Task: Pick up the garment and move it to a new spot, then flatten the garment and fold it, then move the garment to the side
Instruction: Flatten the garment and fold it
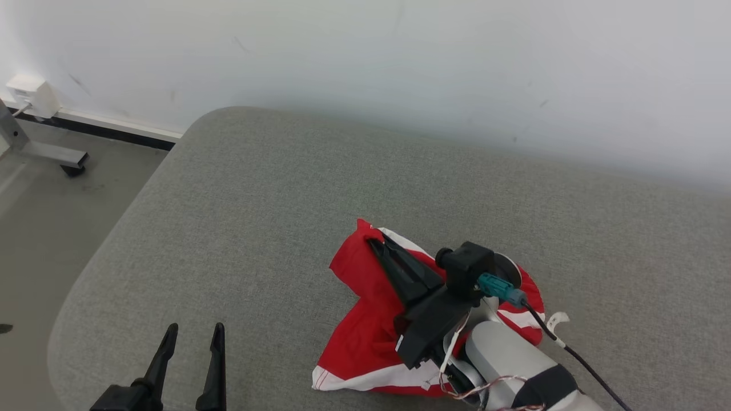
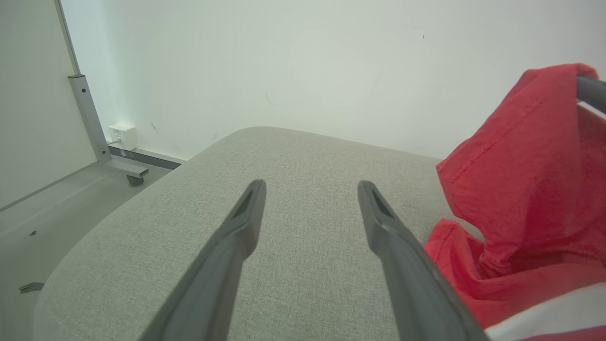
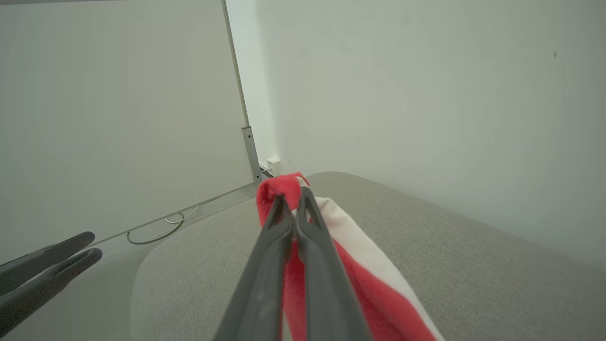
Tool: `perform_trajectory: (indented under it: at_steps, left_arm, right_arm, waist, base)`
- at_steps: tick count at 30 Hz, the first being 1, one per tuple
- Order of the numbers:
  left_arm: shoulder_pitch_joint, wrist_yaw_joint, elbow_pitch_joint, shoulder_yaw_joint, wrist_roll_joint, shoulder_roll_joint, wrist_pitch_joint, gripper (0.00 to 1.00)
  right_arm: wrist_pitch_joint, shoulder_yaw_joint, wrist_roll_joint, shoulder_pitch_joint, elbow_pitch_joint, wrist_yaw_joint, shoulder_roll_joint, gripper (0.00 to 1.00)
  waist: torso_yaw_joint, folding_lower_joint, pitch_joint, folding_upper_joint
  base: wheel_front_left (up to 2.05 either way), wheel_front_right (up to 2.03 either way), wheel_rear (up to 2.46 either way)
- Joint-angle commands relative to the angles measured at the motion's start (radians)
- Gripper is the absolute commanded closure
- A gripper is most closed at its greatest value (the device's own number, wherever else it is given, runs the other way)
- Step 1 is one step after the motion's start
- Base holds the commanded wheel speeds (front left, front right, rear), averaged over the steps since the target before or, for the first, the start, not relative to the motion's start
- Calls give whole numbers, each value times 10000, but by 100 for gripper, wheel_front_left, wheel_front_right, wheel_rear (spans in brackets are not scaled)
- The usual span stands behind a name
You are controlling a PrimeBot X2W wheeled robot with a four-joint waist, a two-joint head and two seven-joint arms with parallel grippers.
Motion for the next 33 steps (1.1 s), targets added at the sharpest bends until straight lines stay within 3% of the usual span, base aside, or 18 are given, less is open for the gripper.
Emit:
perform_trajectory:
  at_steps: [1, 5, 6, 7, 8, 12, 16, 33]
  left_arm:
    - [-105, 0, 12, 8, -25, -40, -5, 0]
    - [-170, -11, 37, 1, -25, -65, -5, 0]
    - [-202, -15, 62, -15, -27, -76, -5, 0]
    - [-239, -19, 82, -42, -29, -87, -5, 0]
    - [-268, -23, 101, -68, -32, -96, -5, 0]
    - [-297, -31, 122, -74, -40, -121, -5, 0]
    - [-179, -28, 96, 11, -5, -142, -5, 0]
    - [185, 9, -237, 314, 229, -112, -4, 0]
  right_arm:
    - [-69, 69, -66, -499, 517, -30, -2, 100]
    - [-76, -21, -141, -1259, 1535, -30, -29, 100]
    - [-80, -68, -157, -1479, 1825, -30, -23, 89]
    - [-82, -83, -168, -1660, 2102, -30, -16, 30]
    - [-79, -56, -179, -1788, 2409, -30, -14, 0]
    - [-84, -169, 2, -2058, 2599, -30, -10, 0]
    - [-84, -462, -35, -1553, 1971, -30, -92, 0]
    - [-69, -4341, -1220, 3329, -2963, -30, -1145, 0]
  waist:
    - [117, 0, 122, 0]
    - [143, 0, 181, 0]
    - [150, 0, 199, 0]
    - [159, 0, 220, 0]
    - [165, 0, 229, 0]
    - [54, 0, 222, 0]
    - [-212, 0, 132, 0]
    - [-1540, 0, -255, 0]
  base:
    - [0, 0, 0]
    - [0, 0, 0]
    - [0, 0, 0]
    - [0, 0, 0]
    - [0, 0, 0]
    - [0, 0, 0]
    - [0, 0, 0]
    - [0, 0, 0]
